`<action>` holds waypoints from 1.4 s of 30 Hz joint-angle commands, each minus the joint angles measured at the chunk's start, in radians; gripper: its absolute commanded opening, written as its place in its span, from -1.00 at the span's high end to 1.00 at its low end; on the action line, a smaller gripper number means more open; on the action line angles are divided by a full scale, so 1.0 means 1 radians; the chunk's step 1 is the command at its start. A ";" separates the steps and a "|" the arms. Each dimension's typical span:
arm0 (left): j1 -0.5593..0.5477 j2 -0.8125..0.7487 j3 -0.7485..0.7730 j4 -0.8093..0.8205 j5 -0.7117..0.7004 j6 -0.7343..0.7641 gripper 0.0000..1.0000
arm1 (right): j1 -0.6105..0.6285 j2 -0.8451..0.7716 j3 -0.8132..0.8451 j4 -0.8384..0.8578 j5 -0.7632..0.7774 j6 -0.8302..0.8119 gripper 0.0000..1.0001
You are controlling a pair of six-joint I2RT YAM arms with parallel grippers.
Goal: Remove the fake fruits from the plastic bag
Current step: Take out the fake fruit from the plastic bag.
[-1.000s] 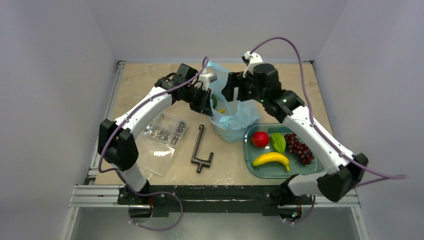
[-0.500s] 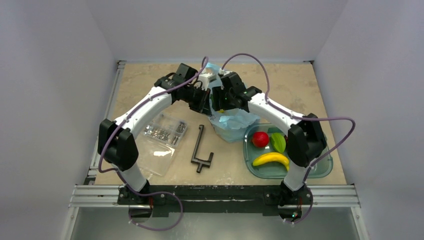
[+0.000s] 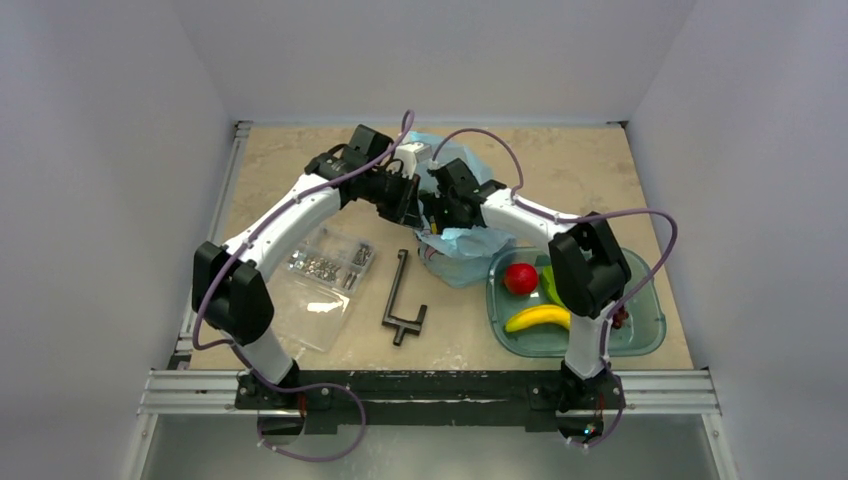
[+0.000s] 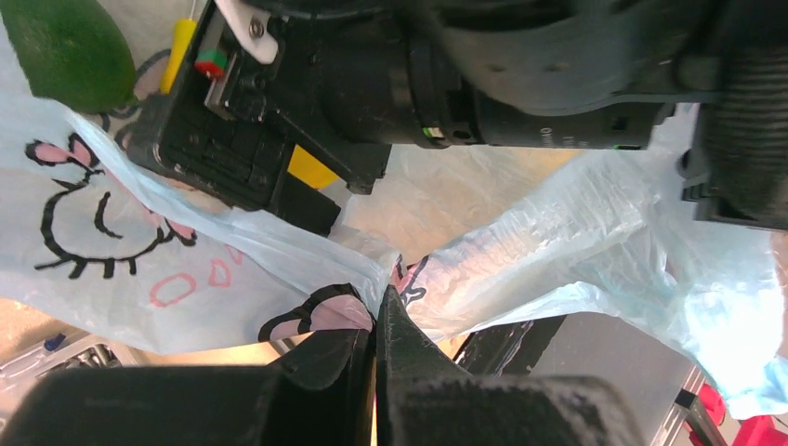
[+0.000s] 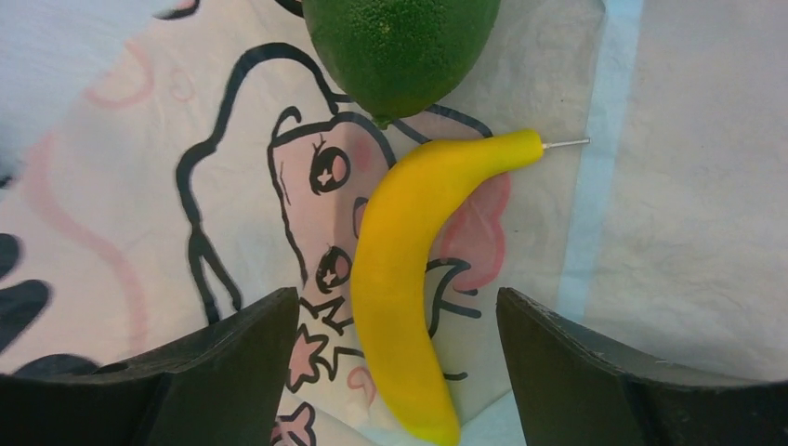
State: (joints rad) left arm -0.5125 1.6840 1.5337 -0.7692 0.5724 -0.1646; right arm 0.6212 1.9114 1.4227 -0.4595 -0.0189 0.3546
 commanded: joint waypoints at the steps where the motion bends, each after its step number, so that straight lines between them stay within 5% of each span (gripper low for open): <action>1: 0.006 -0.037 0.021 0.033 0.021 0.011 1.00 | -0.008 0.008 -0.019 -0.024 -0.083 -0.094 -0.60; 11: 0.005 -0.015 0.026 0.023 0.019 0.011 1.00 | -0.008 0.040 -0.075 0.004 0.014 -0.128 -0.46; 29: 0.006 0.011 0.034 0.013 0.017 0.009 1.00 | -0.008 -0.067 0.035 0.072 0.158 -0.098 0.87; 42: 0.005 0.025 0.037 0.013 0.022 0.006 1.00 | -0.008 -0.238 -0.016 0.103 0.161 -0.096 1.00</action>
State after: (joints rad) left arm -0.5117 1.6955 1.5337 -0.7673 0.5728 -0.1646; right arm 0.6151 1.7569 1.4117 -0.3981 0.1322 0.2527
